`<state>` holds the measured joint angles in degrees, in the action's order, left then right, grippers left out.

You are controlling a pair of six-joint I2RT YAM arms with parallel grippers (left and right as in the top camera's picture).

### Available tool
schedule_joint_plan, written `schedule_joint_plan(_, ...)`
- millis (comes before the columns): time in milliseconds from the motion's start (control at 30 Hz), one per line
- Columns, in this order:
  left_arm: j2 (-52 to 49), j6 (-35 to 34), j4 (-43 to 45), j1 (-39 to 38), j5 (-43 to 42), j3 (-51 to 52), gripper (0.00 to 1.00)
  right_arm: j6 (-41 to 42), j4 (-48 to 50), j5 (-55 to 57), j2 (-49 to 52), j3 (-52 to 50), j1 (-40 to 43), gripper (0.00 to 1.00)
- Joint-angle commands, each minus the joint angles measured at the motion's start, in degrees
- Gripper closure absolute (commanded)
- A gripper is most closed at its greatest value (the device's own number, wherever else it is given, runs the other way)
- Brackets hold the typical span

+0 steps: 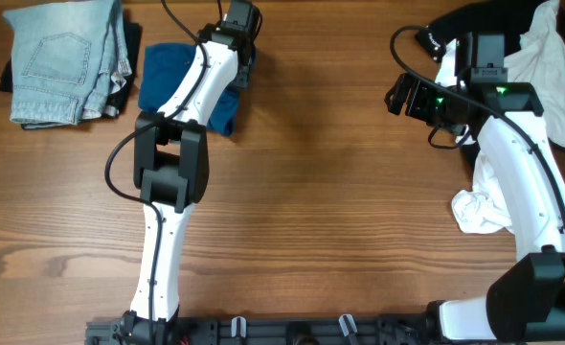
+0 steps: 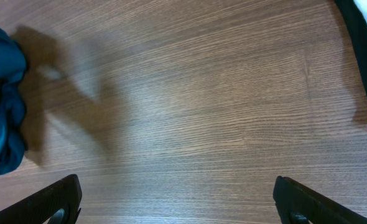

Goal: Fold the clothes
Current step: 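Carry the bundle with the left gripper onto the jeans stack top-left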

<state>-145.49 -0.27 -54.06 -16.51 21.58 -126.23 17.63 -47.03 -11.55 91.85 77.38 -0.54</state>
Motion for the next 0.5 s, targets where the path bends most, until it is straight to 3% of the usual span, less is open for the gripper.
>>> schedule_joint_plan(0, -1.16, -0.39, -5.81, 2.08, -5.51, 1.73, 0.96, -1.14, 0.48, -0.09, 0.85, 0.17, 0.02, 0.01)
schedule_joint_plan(300, 24.09, 3.23, -4.28, 10.36, -5.44, -0.55, 0.96, -1.11, 0.92, -0.11, 0.85, 0.17, 0.02, 0.0)
schedule_joint_plan(467, 28.28, 7.67, -0.63, 16.17, -5.42, -0.55, 0.96, -1.07, 0.9, -0.11, 0.85, 0.17, 0.02, 0.01)
